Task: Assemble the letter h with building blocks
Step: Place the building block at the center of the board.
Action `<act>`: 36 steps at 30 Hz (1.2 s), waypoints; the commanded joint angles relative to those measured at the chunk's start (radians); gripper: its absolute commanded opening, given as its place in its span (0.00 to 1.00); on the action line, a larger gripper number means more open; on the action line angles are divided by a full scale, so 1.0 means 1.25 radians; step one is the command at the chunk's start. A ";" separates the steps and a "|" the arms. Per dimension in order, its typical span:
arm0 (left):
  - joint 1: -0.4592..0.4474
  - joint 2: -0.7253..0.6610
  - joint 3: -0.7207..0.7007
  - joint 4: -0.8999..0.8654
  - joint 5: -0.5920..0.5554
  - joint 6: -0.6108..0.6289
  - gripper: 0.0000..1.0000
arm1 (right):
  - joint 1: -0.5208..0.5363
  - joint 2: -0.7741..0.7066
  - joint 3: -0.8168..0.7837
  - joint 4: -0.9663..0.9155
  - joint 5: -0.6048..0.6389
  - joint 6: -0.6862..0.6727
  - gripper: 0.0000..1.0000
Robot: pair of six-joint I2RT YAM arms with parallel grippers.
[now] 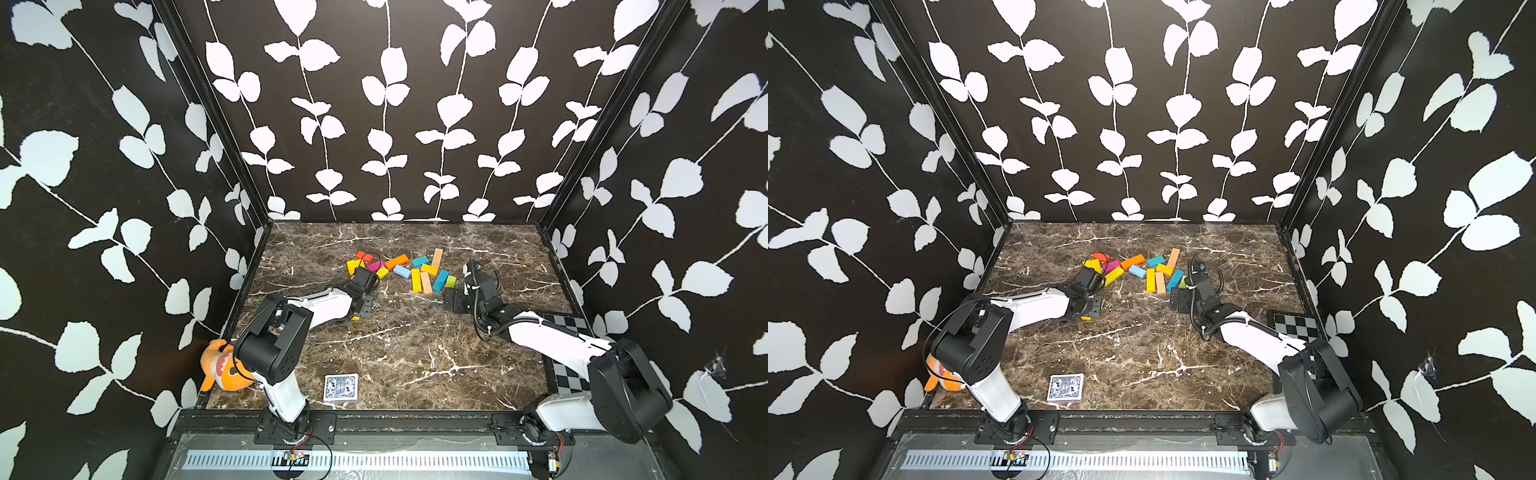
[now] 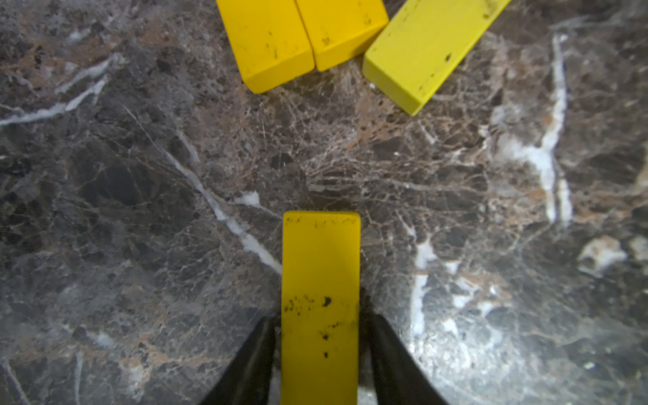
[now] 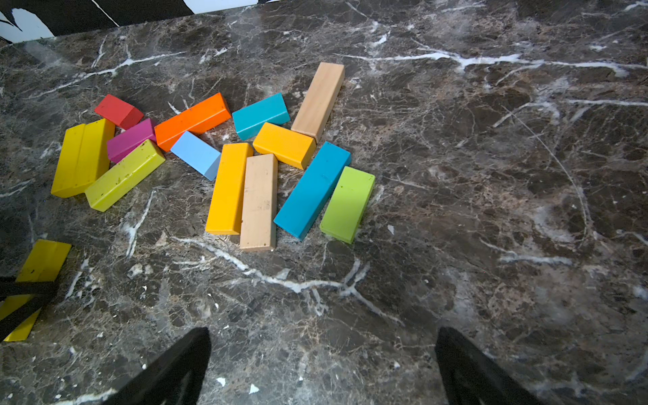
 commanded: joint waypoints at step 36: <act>0.137 0.276 0.593 -0.188 0.138 0.162 0.95 | -0.005 0.006 -0.004 -0.004 0.031 0.030 0.99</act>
